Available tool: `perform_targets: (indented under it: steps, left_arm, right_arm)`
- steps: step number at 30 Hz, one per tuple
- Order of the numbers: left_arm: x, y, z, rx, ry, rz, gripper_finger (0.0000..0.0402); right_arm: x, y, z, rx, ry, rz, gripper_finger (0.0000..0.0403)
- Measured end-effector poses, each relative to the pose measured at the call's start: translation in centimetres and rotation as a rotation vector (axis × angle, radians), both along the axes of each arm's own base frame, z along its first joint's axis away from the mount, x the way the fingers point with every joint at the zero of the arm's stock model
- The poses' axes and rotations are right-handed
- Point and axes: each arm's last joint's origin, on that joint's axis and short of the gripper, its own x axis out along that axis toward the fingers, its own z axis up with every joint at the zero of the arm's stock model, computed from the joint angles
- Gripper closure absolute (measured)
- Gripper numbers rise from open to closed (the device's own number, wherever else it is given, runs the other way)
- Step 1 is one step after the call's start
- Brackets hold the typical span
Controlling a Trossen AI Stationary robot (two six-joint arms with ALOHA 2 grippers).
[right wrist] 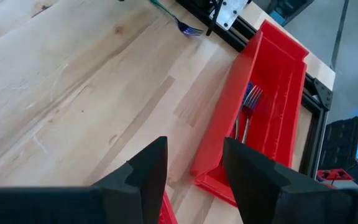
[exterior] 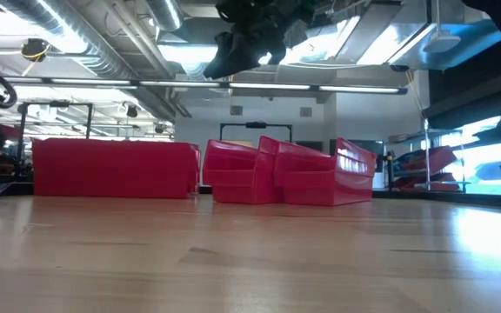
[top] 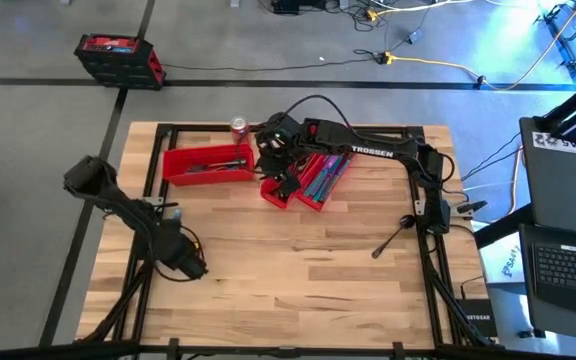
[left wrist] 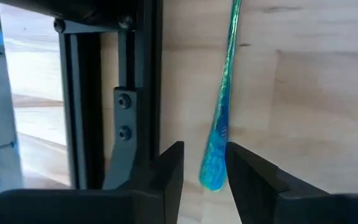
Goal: Sort silverware
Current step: Put the blue fork into the left red bin
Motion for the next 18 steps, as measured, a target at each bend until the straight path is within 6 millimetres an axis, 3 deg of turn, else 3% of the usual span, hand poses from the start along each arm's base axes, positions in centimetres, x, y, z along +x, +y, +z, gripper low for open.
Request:
perform_targets:
  steps: [14,18]
  left_arm:
    - [-0.24,0.14,-0.71,0.067,-0.029,-0.006,0.0312]
    - [-0.42,0.17,-0.65,0.085,-0.020,-0.016,0.0340]
  right_arm:
    - [-0.02,0.00,0.00,0.001,0.002,-0.001,0.0261]
    - [-0.02,0.00,0.00,0.001,0.002,-0.001,0.0261]
